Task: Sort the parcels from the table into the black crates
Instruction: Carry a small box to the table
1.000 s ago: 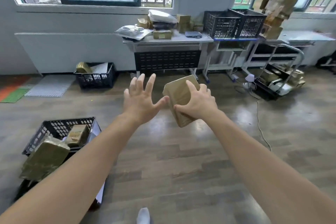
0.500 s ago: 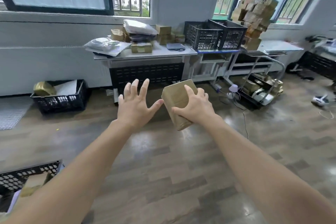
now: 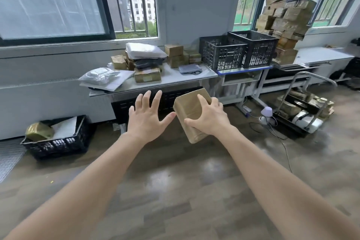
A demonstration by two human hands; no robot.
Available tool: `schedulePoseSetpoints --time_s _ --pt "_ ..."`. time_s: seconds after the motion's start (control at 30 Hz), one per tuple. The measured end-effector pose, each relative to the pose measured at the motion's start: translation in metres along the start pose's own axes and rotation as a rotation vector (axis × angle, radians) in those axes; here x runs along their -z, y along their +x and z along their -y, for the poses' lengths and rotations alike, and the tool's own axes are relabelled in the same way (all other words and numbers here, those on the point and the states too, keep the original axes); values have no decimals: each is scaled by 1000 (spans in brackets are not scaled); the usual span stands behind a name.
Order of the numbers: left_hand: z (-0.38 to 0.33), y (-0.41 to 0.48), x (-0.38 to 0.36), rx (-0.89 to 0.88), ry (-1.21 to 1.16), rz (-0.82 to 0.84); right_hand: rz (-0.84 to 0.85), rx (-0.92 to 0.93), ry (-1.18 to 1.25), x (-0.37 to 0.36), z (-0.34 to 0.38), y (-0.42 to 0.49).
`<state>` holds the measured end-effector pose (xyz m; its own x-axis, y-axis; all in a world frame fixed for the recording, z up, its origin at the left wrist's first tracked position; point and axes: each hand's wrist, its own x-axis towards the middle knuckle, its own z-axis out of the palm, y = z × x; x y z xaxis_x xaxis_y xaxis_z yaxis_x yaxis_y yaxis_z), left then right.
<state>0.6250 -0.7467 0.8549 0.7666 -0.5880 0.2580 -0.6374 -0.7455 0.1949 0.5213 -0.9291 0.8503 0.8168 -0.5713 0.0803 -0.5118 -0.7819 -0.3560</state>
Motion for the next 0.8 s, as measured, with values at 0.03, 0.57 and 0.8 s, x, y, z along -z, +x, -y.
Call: schedulePoseSetpoints --time_s 0.03,0.57,0.8 --pt "-4 23 -4 0 4 -3 -6 5 1 3 -4 24" --pt "2 350 -115 10 -93 -2 24 -3 -85 -15 -49 361" --pt "10 505 -157 -31 -110 58 44 -71 -100 -18 -57 504"
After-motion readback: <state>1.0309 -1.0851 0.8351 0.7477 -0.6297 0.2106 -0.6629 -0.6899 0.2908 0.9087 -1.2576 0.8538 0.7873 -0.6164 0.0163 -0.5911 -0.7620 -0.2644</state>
